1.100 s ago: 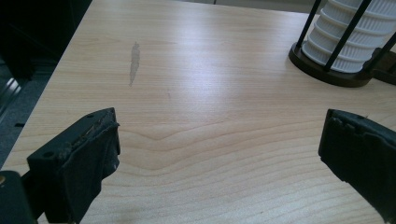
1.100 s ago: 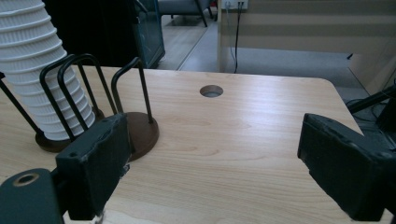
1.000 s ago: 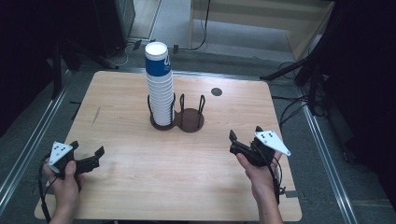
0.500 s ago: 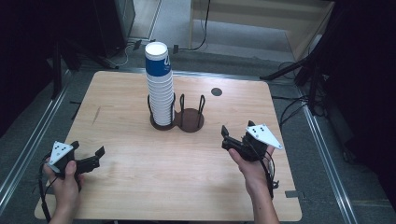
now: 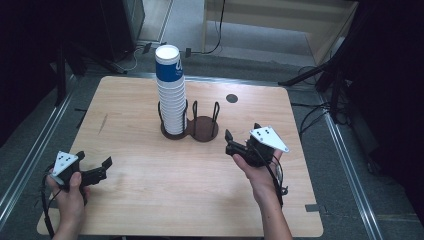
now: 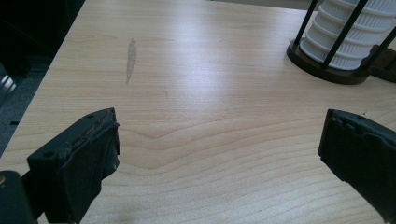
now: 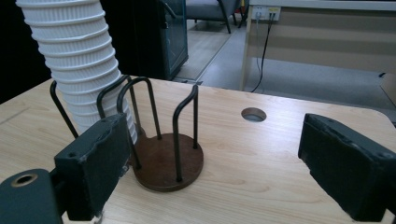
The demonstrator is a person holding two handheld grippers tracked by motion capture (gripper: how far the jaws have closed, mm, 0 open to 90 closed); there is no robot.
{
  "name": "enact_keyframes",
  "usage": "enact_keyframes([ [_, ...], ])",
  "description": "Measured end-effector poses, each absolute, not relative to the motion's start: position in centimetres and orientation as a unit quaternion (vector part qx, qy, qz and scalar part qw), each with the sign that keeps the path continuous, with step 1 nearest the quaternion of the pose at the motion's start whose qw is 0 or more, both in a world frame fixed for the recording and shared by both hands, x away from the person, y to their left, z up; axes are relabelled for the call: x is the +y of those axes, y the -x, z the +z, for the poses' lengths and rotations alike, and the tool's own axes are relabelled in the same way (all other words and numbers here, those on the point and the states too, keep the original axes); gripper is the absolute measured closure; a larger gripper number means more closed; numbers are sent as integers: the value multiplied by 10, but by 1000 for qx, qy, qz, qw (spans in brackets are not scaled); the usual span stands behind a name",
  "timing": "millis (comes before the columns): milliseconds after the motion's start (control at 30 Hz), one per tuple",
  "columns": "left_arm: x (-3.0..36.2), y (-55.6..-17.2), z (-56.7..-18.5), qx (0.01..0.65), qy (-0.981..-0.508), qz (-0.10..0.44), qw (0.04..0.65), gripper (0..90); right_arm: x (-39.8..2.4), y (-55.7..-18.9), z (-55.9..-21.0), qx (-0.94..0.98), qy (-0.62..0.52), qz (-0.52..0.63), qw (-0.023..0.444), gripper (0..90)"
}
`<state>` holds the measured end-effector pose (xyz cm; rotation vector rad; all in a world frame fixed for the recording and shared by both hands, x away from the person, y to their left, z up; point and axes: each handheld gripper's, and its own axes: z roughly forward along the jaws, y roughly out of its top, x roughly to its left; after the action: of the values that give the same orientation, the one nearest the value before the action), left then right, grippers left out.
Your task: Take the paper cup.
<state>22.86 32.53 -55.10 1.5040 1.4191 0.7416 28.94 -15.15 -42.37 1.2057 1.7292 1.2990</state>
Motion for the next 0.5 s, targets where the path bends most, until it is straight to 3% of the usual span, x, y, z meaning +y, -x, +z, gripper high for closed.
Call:
enact_keyframes([
  [500,325,-229,-551,578,-607,303,454,0,-117,-298,-423,670,-448,501,316,92],
])
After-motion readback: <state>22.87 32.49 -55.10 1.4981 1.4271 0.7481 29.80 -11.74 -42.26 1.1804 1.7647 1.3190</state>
